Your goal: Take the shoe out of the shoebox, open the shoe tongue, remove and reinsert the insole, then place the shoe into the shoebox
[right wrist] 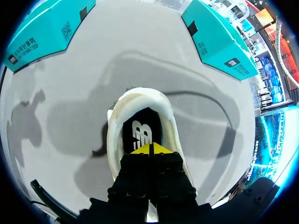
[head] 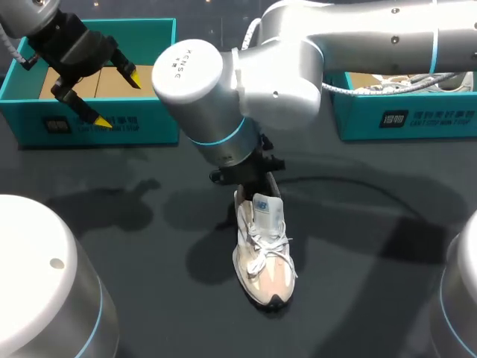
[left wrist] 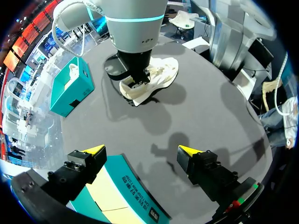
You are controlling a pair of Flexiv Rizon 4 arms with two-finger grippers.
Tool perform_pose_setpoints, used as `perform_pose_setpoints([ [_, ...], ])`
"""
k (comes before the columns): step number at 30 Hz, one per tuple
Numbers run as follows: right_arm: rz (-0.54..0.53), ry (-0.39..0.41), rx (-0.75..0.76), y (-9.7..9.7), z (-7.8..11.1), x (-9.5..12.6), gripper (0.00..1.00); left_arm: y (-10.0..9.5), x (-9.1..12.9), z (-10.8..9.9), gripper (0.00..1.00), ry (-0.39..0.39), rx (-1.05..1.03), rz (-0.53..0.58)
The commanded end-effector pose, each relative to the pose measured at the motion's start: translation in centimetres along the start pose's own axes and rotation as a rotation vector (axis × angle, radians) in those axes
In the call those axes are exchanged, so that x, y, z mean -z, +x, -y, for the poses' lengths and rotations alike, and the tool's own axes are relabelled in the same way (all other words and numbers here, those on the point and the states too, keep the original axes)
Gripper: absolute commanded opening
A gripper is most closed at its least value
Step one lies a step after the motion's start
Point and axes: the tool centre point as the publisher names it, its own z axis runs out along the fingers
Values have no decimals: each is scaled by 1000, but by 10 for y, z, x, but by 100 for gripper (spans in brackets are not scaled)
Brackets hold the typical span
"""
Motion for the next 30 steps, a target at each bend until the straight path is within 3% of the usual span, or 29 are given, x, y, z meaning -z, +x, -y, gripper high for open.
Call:
perform_pose_setpoints([
  [1,-23,16,-28,4,4,-20,0,0,0,0,100,-2,-1,-2],
  [5,-25,52,-24,9,5,-31,0,0,0,0,100,-2,-1,-2],
  [12,-151,55,19,16,5,-38,0,0,0,0,100,-2,-1,-2],
  [18,-184,37,38,22,1,-24,0,0,0,0,100,-2,-1,-2],
  [30,-153,74,48,9,-4,4,0,0,0,0,100,-2,-1,-2],
])
